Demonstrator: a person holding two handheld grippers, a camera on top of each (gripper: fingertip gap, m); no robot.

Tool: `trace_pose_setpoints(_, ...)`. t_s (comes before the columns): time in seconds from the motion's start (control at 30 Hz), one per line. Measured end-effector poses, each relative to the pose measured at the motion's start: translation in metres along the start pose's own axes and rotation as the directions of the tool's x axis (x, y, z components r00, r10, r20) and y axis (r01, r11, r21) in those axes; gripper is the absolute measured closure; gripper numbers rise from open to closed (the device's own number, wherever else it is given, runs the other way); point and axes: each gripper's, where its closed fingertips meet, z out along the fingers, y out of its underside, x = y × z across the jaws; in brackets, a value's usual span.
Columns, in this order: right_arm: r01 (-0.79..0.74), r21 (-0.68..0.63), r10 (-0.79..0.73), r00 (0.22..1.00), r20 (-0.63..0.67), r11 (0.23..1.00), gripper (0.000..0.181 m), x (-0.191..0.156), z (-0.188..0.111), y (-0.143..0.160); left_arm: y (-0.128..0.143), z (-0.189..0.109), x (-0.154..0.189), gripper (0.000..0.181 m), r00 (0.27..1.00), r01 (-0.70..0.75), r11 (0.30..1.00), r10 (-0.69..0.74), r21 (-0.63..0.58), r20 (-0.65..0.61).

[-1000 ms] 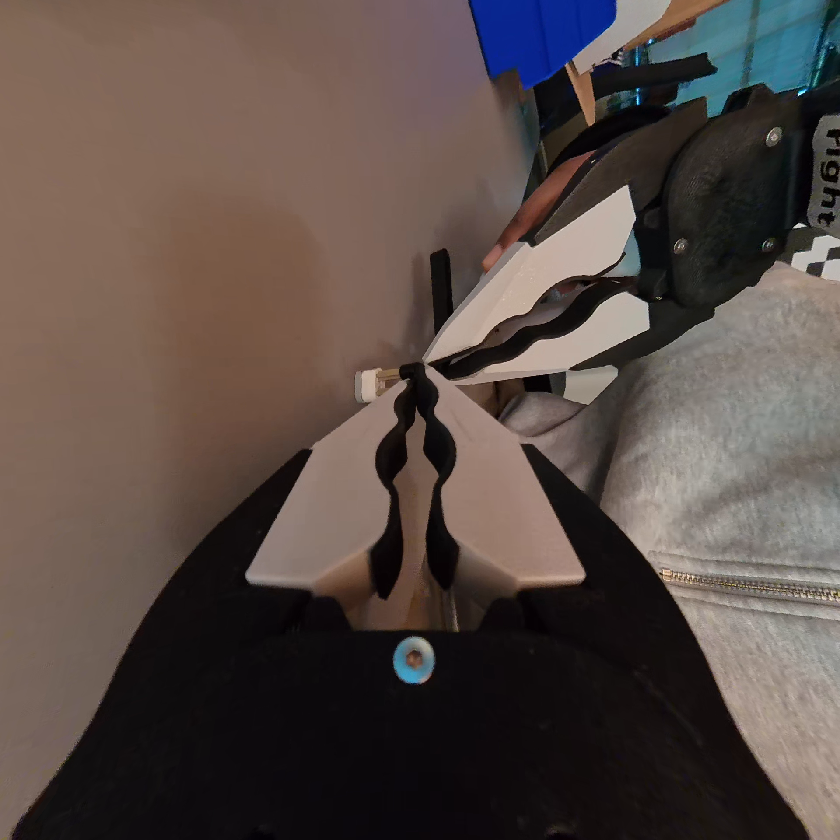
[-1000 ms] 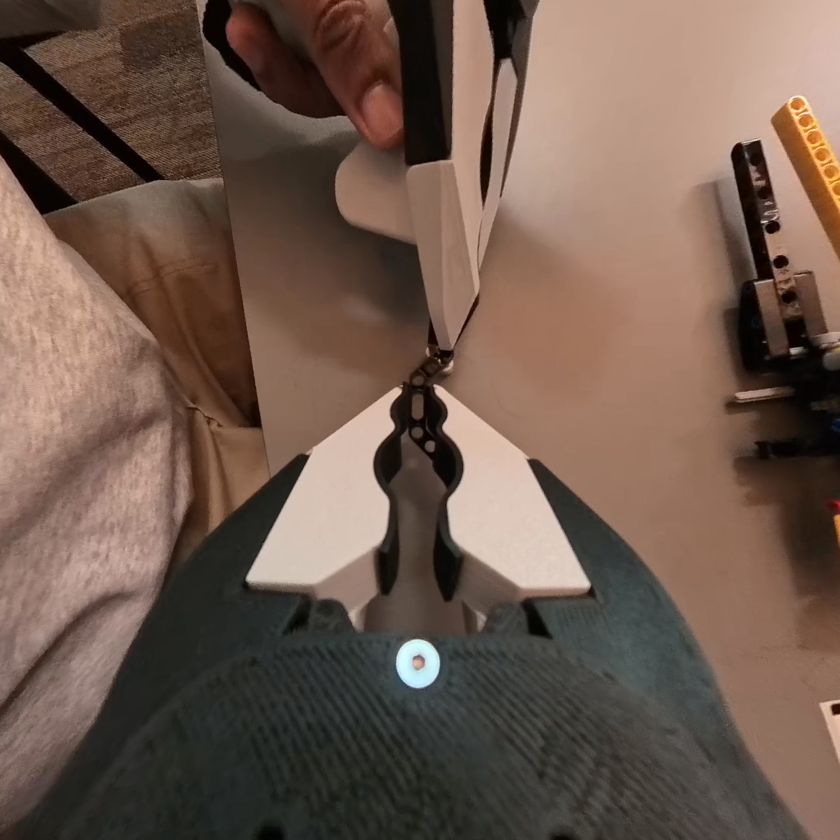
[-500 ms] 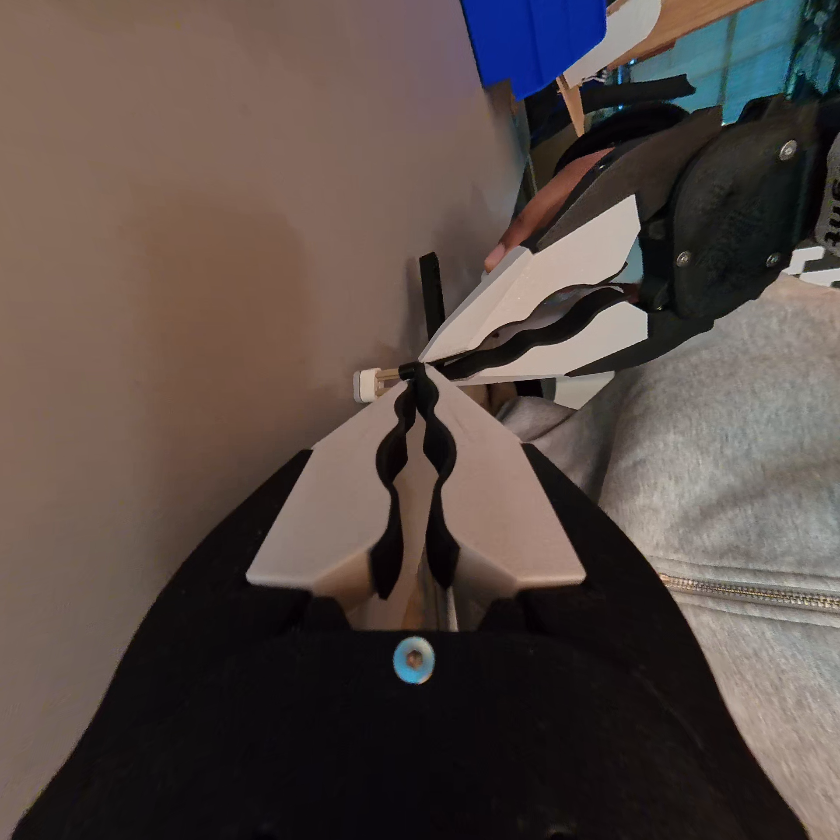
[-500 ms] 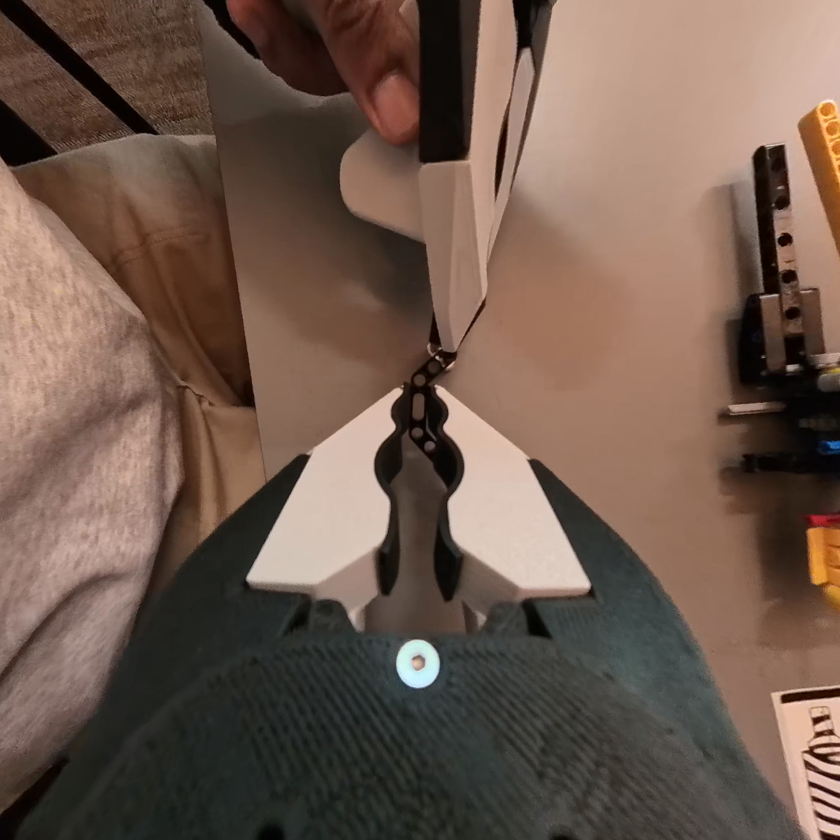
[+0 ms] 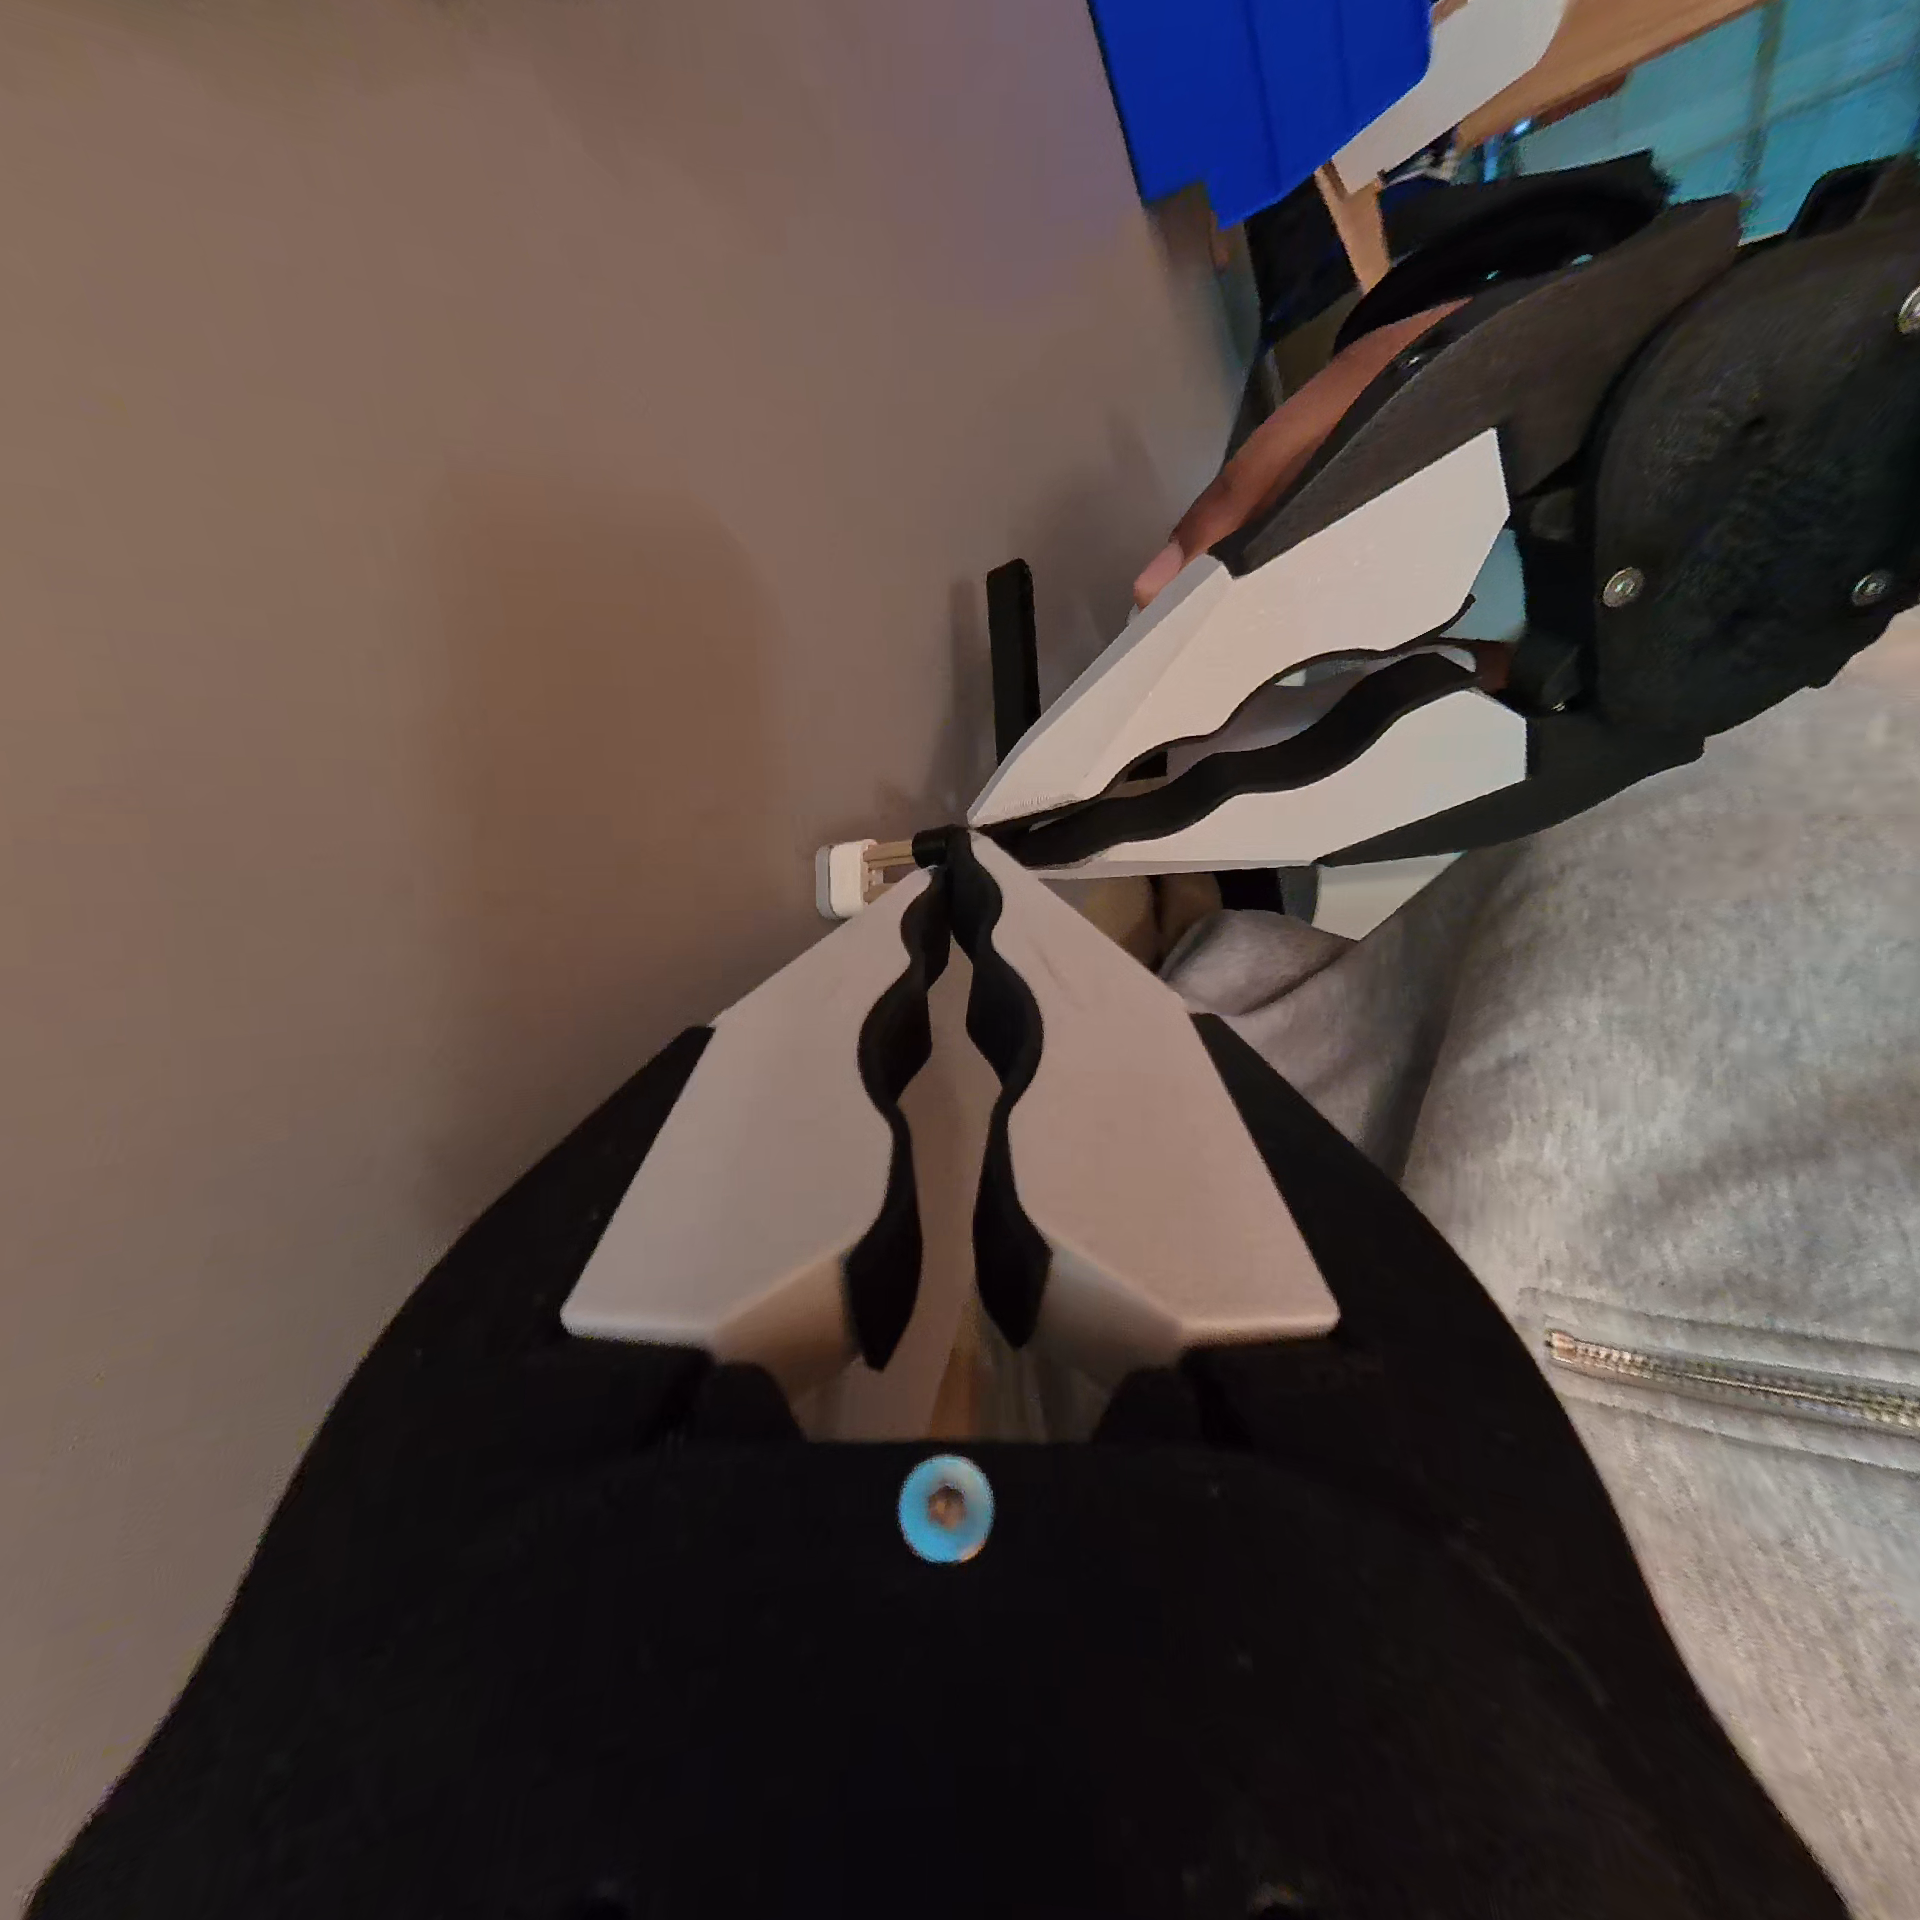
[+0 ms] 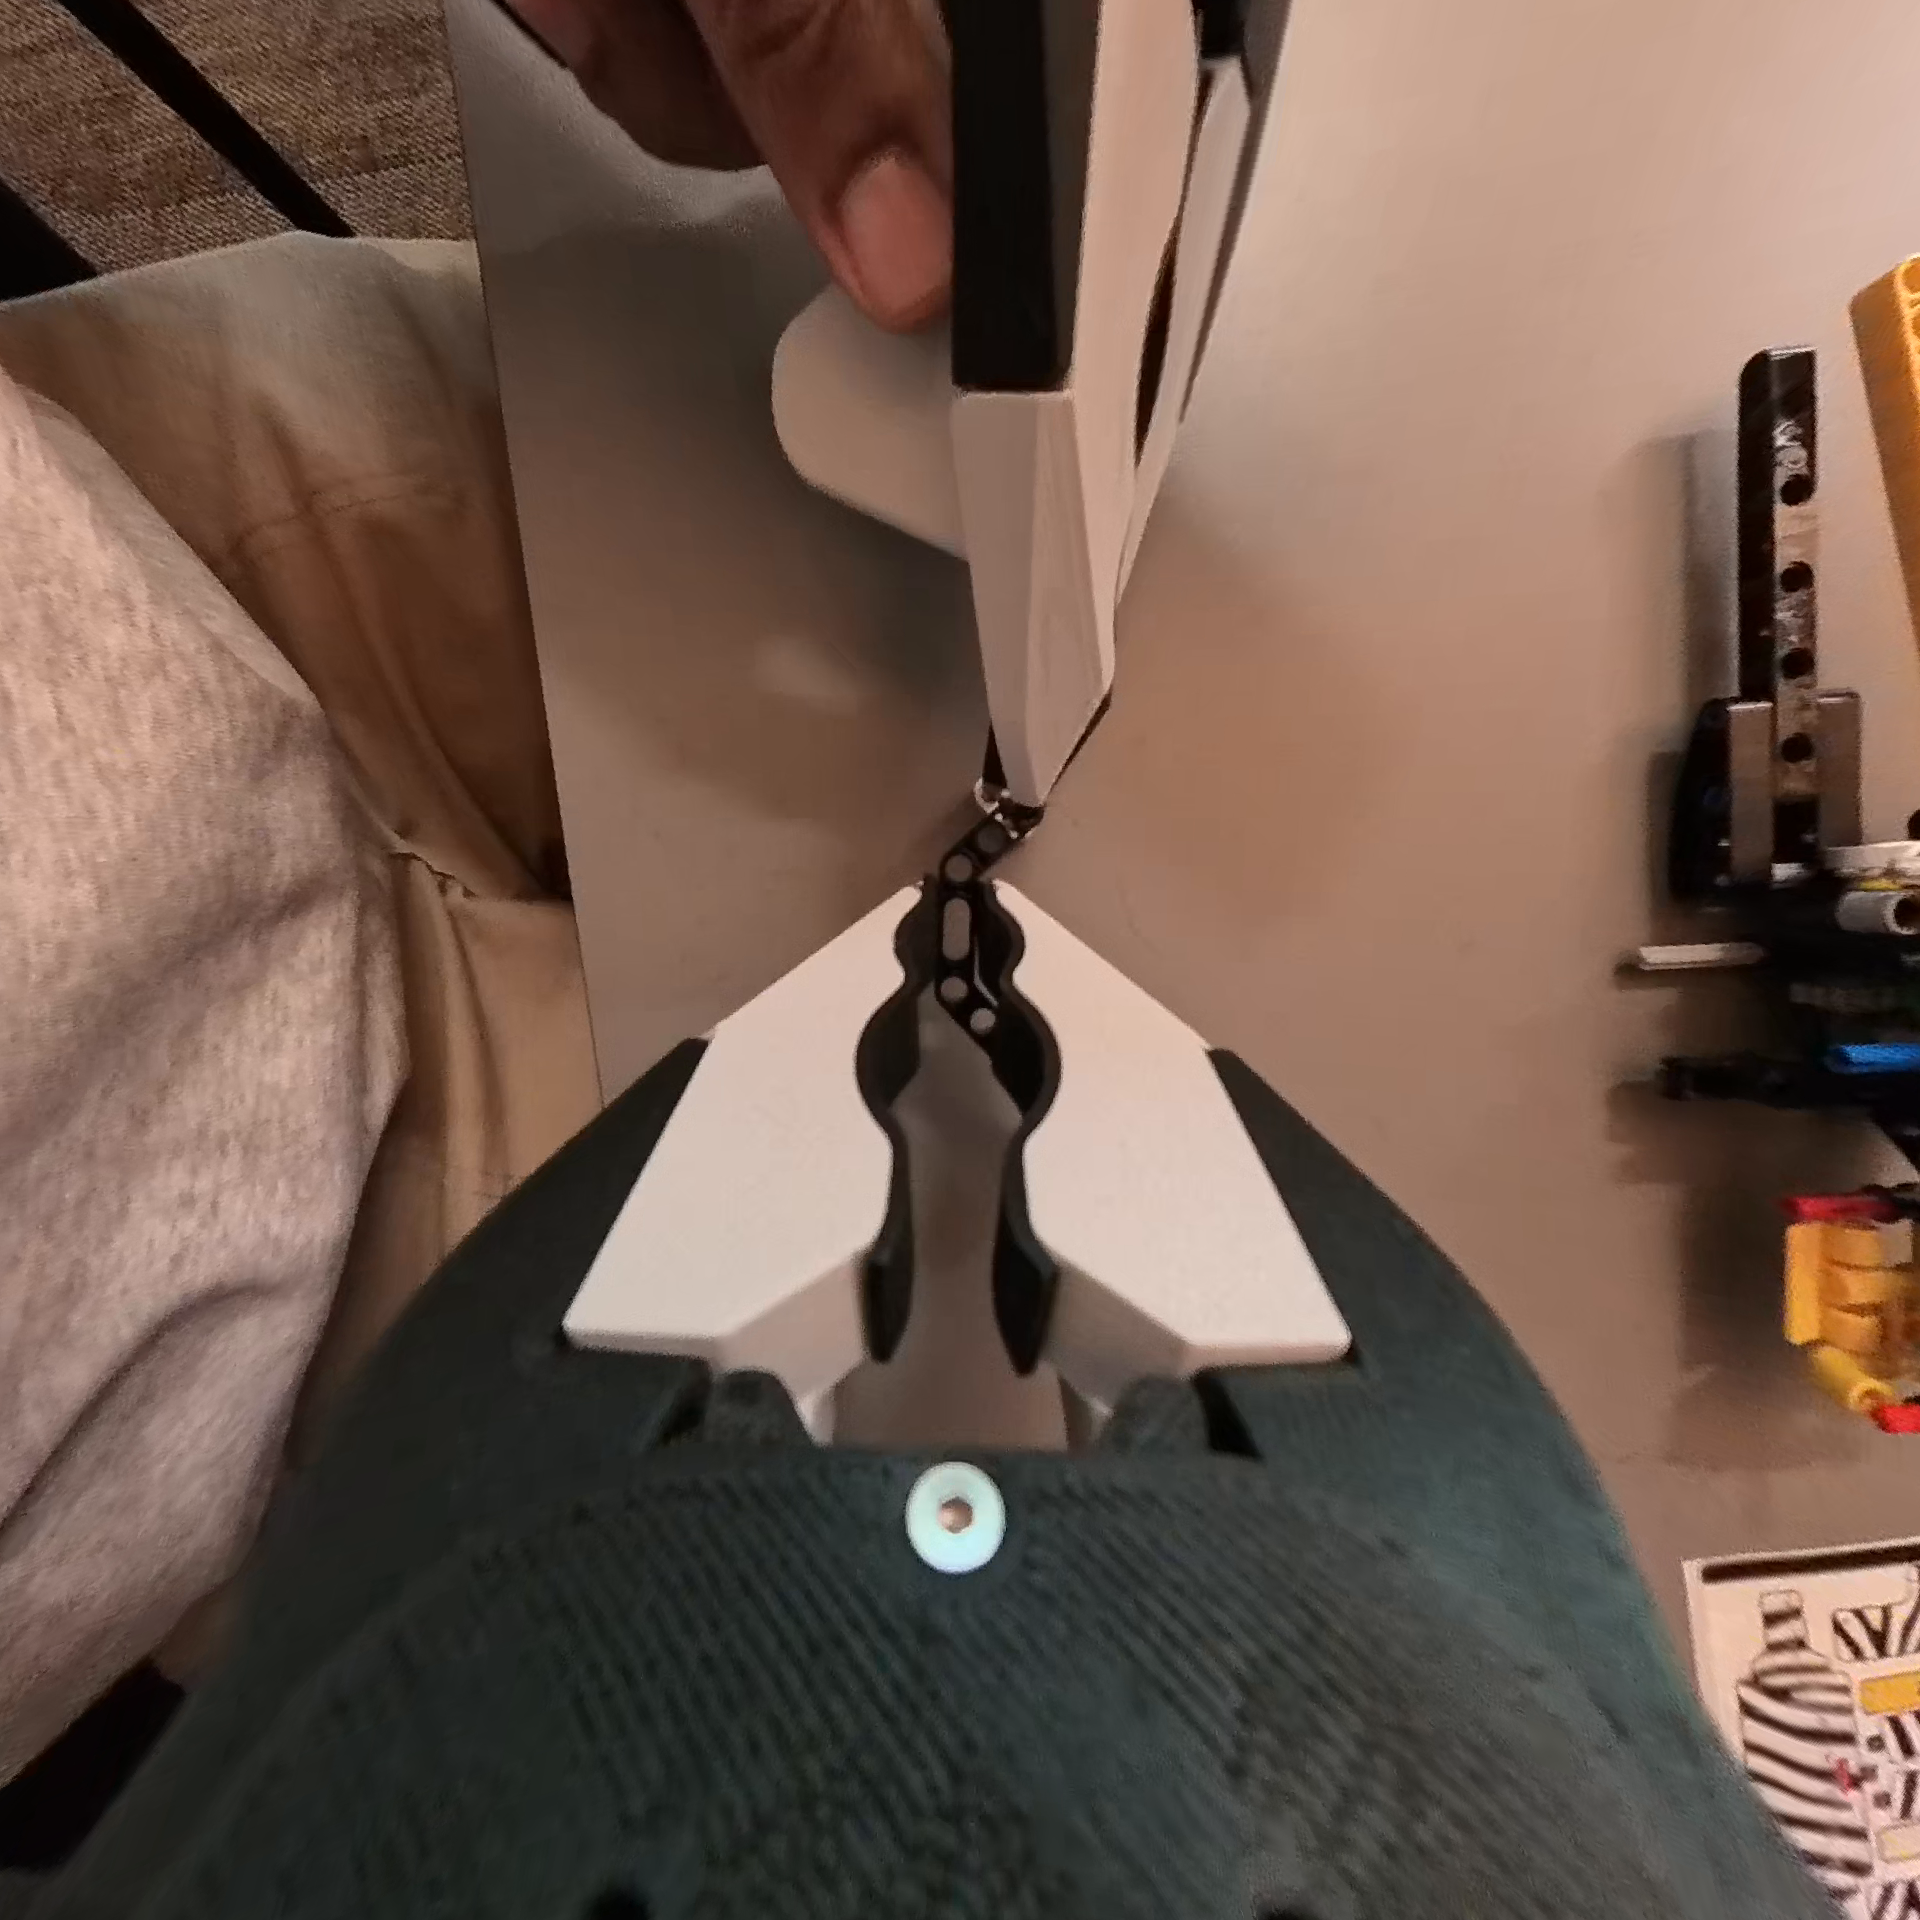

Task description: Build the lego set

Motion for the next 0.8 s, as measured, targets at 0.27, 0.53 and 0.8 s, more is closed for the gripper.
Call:
trace_pose_setpoints(0.27,-0.002,0.096,0.007,0.999,-0.048,0.995,0.176,0.003,0.001,-0.004,0.002,-0.01,-0.005,0.18,0.995,-0.023,0.997,0.016,0.071,0.096)
trace_pose_setpoints(0.53,0.0,0.175,0.016,0.996,-0.091,0.985,0.166,0.006,-0.006,-0.008,0.009,-0.023,-0.015,0.18,0.997,0.028,0.974,-0.045,0.225,0.068)
trace_pose_setpoints(0.8,-0.084,0.257,0.114,0.988,-0.103,0.963,0.161,0.008,-0.01,-0.009,0.008,-0.013,-0.006,0.165,0.995,-0.072,0.966,0.054,0.249,0.078)
